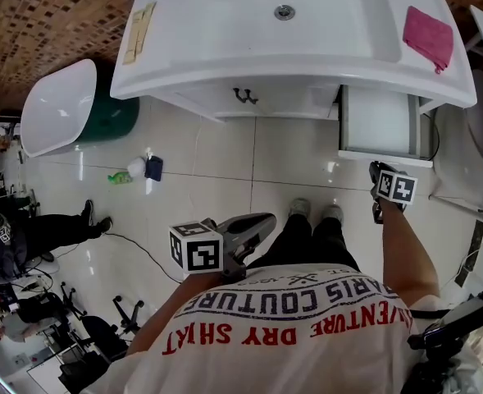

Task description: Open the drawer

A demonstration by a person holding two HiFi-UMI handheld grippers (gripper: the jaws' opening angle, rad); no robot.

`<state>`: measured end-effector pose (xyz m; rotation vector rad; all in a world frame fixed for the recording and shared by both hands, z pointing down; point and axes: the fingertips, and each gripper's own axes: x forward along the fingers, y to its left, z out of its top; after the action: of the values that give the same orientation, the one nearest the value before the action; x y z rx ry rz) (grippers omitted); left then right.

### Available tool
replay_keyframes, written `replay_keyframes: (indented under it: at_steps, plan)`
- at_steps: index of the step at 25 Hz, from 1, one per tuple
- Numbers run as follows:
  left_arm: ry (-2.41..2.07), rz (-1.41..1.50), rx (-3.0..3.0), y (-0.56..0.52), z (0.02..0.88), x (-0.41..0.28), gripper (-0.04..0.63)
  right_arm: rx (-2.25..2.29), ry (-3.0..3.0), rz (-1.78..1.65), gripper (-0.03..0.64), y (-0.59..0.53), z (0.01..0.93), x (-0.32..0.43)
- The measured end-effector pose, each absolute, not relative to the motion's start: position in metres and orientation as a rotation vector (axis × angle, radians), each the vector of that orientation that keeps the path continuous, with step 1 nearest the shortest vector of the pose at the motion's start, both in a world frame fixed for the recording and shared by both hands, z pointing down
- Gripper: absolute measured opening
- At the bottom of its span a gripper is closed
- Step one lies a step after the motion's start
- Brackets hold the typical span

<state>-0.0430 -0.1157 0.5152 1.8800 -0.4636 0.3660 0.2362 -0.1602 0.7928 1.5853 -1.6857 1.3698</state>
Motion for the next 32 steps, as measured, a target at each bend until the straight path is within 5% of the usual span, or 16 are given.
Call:
replay_keyframes:
  at_steps: [21, 28, 32]
  plan:
    - [-0.398, 0.333, 1.917, -0.140, 0.506, -0.056, -0.011, 1.551, -1.776, 1.260, 0.185, -0.143, 0.731, 0.220]
    - [-0.304, 0.349, 2.042, -0.161, 0.486, -0.051, -0.011, 1.423, -2.135, 1.126, 0.027, -0.138, 0.573, 0.138]
    - [-0.270, 0.344, 2.110, -0.158, 0.469, -0.045, -0.011, 1.259, -2.347, 1.154, 0.006, -0.122, 0.509, 0.072]
